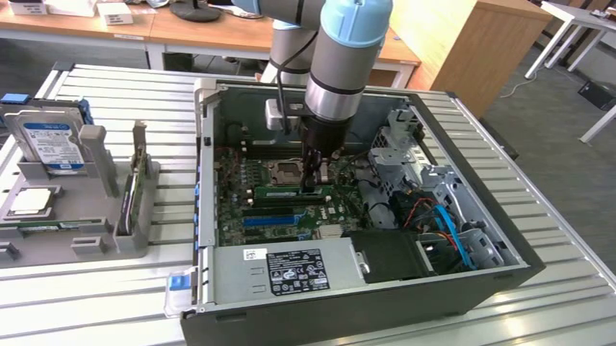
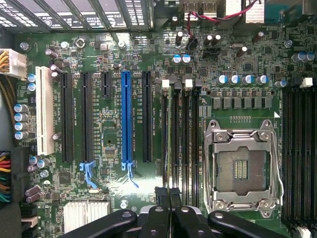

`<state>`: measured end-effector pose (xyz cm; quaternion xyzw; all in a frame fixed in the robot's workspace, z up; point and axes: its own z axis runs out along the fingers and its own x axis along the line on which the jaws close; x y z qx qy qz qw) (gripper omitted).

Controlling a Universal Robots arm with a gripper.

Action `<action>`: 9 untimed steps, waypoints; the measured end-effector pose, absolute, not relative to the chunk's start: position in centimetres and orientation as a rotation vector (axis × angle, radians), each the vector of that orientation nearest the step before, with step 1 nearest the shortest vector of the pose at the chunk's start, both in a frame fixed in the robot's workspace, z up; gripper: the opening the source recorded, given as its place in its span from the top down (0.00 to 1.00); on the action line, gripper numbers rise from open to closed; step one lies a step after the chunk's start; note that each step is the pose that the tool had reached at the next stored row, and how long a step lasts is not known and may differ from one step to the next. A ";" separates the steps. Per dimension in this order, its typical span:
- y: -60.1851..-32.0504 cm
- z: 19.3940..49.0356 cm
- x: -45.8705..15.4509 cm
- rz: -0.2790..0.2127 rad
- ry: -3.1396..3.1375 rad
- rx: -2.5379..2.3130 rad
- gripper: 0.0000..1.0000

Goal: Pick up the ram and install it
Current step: 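Insert the ram into the slot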

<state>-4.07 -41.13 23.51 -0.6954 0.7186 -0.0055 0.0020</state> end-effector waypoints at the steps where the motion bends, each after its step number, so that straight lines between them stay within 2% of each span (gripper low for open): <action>1: -41.1 23.5 -4.1 -0.017 2.255 -2.182 0.88; 9: -41.1 23.5 -4.1 -0.017 2.250 -2.187 0.88</action>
